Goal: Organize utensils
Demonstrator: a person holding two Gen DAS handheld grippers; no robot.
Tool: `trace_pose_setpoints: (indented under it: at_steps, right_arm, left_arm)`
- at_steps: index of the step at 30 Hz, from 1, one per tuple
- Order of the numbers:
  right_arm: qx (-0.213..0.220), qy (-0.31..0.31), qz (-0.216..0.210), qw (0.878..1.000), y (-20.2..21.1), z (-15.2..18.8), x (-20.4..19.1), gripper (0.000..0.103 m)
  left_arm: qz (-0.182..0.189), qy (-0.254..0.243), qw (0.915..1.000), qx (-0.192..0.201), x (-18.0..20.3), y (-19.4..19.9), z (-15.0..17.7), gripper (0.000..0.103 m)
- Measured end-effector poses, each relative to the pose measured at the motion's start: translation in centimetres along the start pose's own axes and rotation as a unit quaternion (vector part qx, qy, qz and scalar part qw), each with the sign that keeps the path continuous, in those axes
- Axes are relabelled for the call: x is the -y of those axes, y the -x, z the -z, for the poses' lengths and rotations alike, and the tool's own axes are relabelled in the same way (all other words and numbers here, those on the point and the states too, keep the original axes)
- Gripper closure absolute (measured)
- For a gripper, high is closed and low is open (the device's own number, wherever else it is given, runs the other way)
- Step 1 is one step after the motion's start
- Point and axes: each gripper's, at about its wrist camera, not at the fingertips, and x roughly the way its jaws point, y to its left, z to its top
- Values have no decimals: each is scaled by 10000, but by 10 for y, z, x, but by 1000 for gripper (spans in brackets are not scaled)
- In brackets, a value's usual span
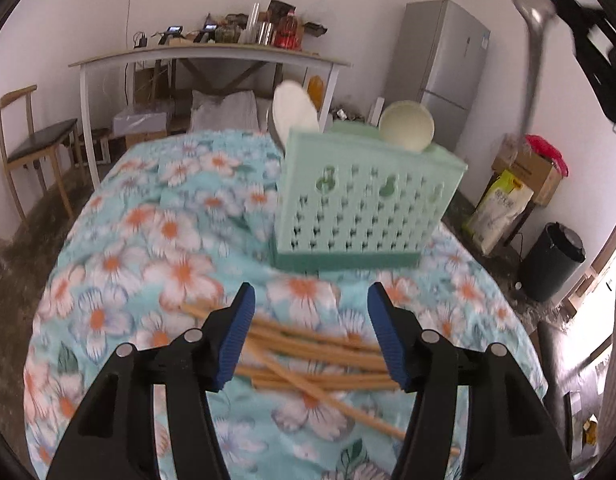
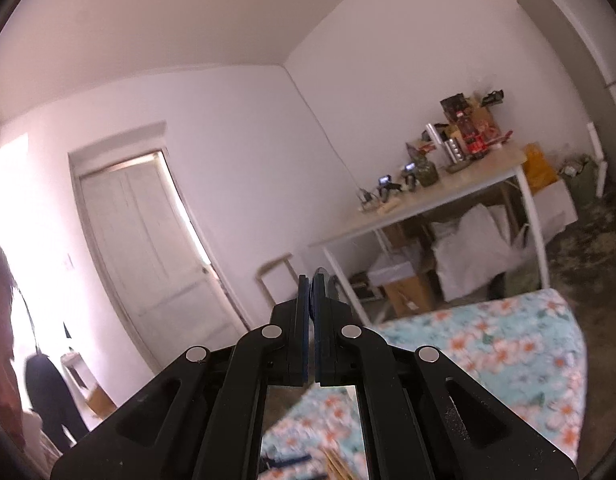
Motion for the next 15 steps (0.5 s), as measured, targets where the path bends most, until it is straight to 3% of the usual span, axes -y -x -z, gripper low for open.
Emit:
trace_pose_setpoints:
  at_steps: [10,15]
  right_arm:
    - [118,-975,-258,9948,-39,3,78,103]
    - [-131,-1325,-134,9910,-50,26,110,102]
  left_arm:
    - [-203,-252,9993,-167,6,-6,18,45]
    - [-234,-302,9992,-153,6,-8,17,45]
